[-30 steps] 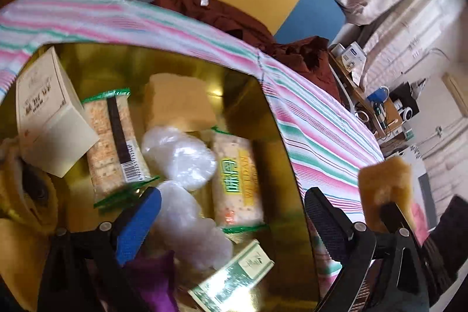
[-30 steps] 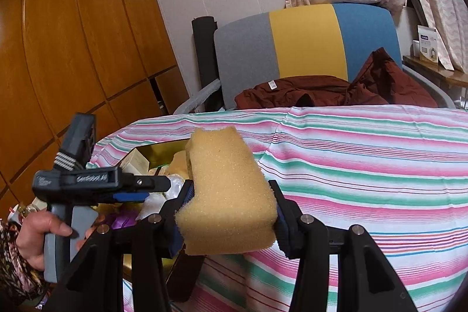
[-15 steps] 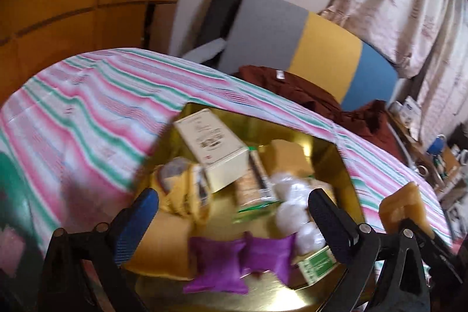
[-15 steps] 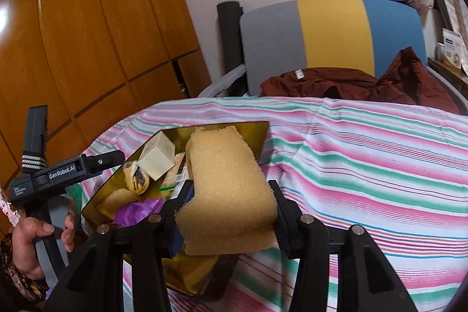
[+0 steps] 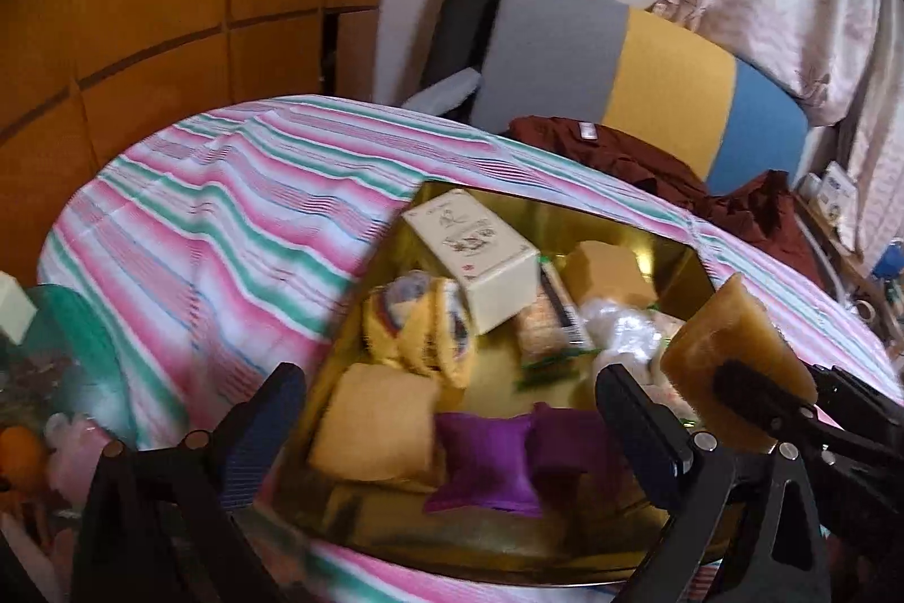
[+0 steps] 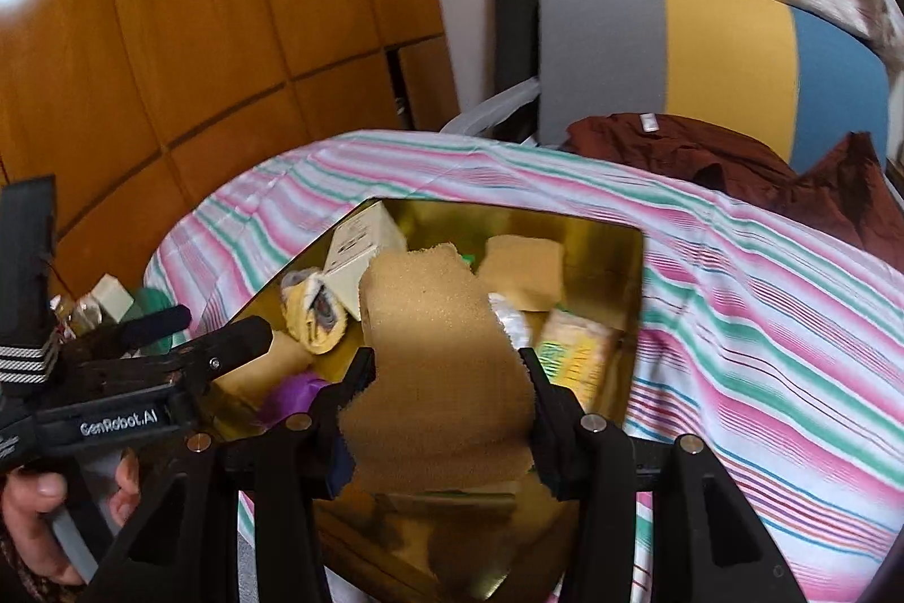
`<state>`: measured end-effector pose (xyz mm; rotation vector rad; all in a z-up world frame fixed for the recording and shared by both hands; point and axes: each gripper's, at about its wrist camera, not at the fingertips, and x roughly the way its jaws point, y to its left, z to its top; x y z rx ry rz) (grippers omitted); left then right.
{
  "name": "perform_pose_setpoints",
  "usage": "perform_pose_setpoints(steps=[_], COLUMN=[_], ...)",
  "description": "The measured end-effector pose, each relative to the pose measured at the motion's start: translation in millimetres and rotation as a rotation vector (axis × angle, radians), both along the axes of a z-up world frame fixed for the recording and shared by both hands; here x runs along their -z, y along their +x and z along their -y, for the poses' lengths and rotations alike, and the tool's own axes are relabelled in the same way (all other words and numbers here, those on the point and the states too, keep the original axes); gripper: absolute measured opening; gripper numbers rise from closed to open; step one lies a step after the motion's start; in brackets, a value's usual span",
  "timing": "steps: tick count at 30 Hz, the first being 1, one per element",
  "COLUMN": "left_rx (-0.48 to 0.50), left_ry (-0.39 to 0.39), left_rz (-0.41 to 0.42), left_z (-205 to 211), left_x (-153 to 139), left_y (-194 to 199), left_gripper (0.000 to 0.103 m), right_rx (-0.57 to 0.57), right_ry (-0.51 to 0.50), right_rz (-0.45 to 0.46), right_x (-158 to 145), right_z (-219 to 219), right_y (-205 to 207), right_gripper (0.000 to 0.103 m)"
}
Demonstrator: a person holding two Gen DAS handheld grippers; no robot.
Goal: Organize objects
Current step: 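Carry the yellow sponge in the right gripper over the tray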
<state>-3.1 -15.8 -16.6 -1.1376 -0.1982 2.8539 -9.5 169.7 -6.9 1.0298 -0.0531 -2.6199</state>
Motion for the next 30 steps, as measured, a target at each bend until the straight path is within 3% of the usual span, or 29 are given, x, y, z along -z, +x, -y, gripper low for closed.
perform_pose_setpoints(steps=[4,12,18,24,30], left_rx=[-0.044,-0.097,-0.111,-0.152,-0.213], left_ry=[0.010,-0.053,-0.024,-0.050,-0.106], left_rz=[-0.006,-0.002,0.017,0.018,-0.037], left_z=[13.7,27.3,34.0,39.8,44.6], left_x=[-6.1,-13.2,-14.6,-17.0,-24.5], left_y=[6.7,17.1,20.8,22.5,28.2], left_gripper=[0.103,0.103,0.103,0.103,0.103], right_rx=[-0.020,-0.030,-0.042,-0.047,-0.049], right_ry=[0.044,0.074,0.086,0.080,0.028], right_rz=[0.014,0.057,0.063,0.069,0.080], right_x=[1.9,8.0,11.9,14.0,15.5], right_z=[20.6,39.2,49.6,53.4,51.7], right_y=[-8.0,-23.1,-29.1,-35.2,-38.7], right_gripper=[0.049,0.049,0.049,0.049,0.051])
